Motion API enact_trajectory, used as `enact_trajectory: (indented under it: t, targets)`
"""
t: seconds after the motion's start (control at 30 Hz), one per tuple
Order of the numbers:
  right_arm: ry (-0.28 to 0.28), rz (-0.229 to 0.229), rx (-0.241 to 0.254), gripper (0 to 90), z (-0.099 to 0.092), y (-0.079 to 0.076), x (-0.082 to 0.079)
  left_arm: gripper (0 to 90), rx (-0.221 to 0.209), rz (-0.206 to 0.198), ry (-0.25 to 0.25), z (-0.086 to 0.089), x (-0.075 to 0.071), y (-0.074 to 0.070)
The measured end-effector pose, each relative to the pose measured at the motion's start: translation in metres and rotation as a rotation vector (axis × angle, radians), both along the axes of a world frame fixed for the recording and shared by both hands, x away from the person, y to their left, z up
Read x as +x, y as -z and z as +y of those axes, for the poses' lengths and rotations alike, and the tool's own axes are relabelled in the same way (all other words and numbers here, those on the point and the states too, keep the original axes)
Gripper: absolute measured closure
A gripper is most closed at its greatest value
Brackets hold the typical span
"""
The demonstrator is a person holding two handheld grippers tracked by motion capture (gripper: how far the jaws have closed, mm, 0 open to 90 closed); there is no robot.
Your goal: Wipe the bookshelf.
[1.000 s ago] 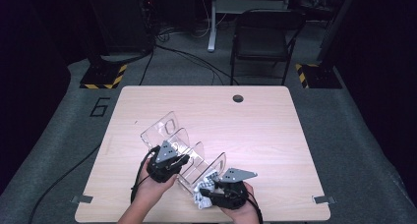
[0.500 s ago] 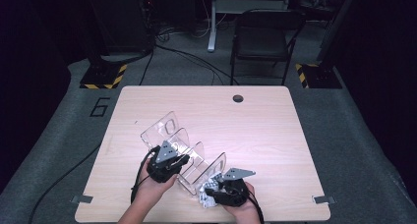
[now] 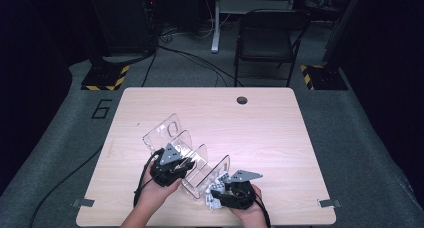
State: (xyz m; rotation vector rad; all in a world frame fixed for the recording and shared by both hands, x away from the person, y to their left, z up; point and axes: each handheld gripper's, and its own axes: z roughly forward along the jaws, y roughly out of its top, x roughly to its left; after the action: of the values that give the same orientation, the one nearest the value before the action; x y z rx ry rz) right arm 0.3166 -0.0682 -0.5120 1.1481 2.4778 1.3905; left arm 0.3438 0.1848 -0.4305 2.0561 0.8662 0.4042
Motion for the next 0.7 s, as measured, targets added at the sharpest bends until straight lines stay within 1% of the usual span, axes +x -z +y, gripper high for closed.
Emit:
enact_trajectory:
  t: [0.07,0.13,0.2,0.23,0.27,0.33,0.4,0.43,0.47,0.5,0.53,0.57,0.6,0.67,0.7]
  targets:
    - [-0.003,0.01,-0.008,49.3,0.002,0.0,-0.001,72.1,0.008,-0.003,0.003,-0.001,0.0,0.0]
    - [-0.017,0.0,-0.024,46.9,0.002,0.0,-0.001,69.5,0.01,-0.001,0.007,-0.002,-0.001,-0.001]
    - [-0.021,0.01,-0.026,42.7,0.003,0.0,-0.001,66.4,0.014,-0.007,0.006,-0.004,-0.002,-0.001]
    - [-0.027,0.024,-0.03,40.4,0.003,-0.001,-0.002,65.1,0.021,-0.008,0.008,-0.004,-0.001,-0.002]
    - [-0.04,0.03,-0.032,37.9,0.003,-0.001,-0.002,63.7,0.019,-0.007,0.009,-0.004,-0.001,-0.002]
    - [-0.048,0.032,-0.028,32.5,0.003,-0.001,-0.002,62.6,0.011,-0.003,0.001,-0.005,-0.002,-0.002]
    - [-0.054,0.042,-0.016,26.7,0.002,-0.001,-0.003,59.9,0.016,0.002,0.004,-0.004,-0.002,-0.003]
    - [-0.055,0.04,-0.011,24.1,0.002,-0.001,-0.004,59.0,0.021,0.0,0.004,-0.003,-0.002,-0.004]
    - [-0.06,0.037,-0.009,22.0,0.001,-0.001,-0.005,58.9,0.012,-0.004,-0.004,-0.002,-0.002,-0.004]
    - [-0.072,0.021,-0.008,19.5,0.0,-0.001,-0.005,58.6,0.011,-0.004,-0.002,-0.001,-0.002,-0.006]
    - [-0.072,0.027,-0.002,16.9,0.0,-0.002,-0.007,58.4,0.01,-0.004,-0.004,0.0,-0.003,-0.008]
    - [-0.076,0.033,-0.004,15.8,0.0,-0.002,-0.008,58.4,0.006,-0.008,-0.007,0.001,-0.003,-0.009]
    - [-0.071,0.027,-0.005,16.1,0.001,-0.003,-0.009,58.4,0.007,-0.004,-0.006,0.002,-0.004,-0.011]
    - [-0.078,0.0,-0.018,14.7,0.0,-0.003,-0.012,58.6,0.01,-0.009,-0.004,0.003,-0.005,-0.014]
    - [-0.076,0.008,-0.023,14.7,0.0,-0.004,-0.014,58.9,0.013,-0.009,0.001,0.004,-0.005,-0.015]
